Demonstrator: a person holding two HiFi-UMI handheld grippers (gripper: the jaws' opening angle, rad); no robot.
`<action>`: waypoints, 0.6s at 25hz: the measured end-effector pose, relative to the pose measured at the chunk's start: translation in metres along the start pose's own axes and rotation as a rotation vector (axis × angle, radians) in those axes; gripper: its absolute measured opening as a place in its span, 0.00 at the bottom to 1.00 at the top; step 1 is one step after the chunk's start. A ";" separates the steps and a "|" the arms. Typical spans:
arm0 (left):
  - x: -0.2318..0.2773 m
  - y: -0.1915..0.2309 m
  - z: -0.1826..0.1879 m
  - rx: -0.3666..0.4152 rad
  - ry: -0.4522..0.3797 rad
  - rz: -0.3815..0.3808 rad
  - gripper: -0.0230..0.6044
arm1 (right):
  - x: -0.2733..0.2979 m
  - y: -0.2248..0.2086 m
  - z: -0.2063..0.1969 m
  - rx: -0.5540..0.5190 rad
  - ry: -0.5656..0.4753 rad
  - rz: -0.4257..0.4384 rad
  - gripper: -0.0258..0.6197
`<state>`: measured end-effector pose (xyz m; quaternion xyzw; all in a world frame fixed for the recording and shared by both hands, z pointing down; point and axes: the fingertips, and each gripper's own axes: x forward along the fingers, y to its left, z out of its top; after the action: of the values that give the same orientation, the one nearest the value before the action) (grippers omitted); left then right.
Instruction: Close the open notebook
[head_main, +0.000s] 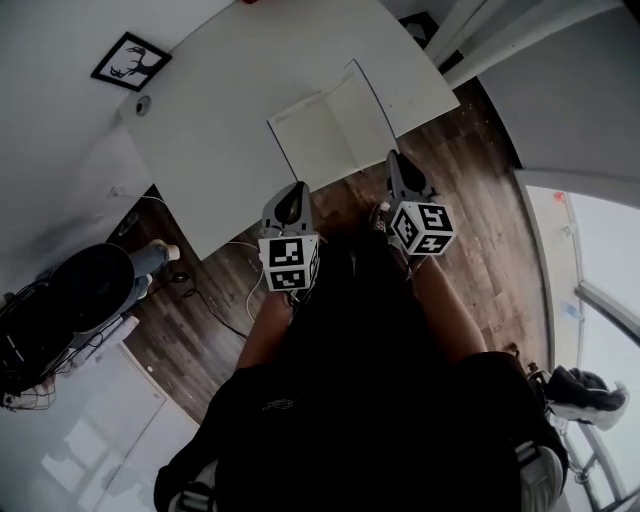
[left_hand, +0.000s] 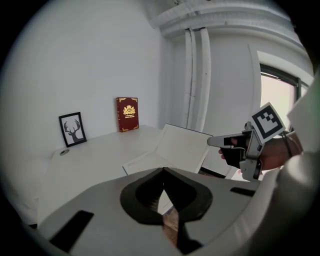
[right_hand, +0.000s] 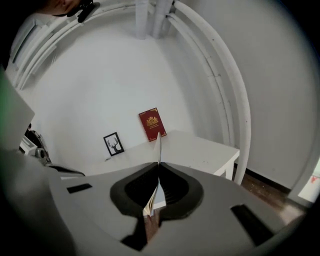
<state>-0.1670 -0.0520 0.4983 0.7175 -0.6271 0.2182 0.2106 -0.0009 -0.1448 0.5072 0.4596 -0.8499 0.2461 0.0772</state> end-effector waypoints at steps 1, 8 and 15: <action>-0.004 0.004 -0.001 -0.003 -0.006 0.007 0.04 | -0.001 0.004 0.001 -0.029 0.003 0.004 0.09; -0.022 0.023 -0.020 -0.043 -0.012 0.032 0.04 | -0.006 0.029 0.000 -0.154 0.007 0.004 0.09; -0.031 0.032 -0.033 -0.077 -0.033 0.026 0.04 | -0.005 0.055 -0.006 -0.280 0.017 0.015 0.09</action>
<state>-0.2038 -0.0122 0.5081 0.7042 -0.6476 0.1851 0.2247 -0.0440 -0.1128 0.4918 0.4360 -0.8785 0.1297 0.1458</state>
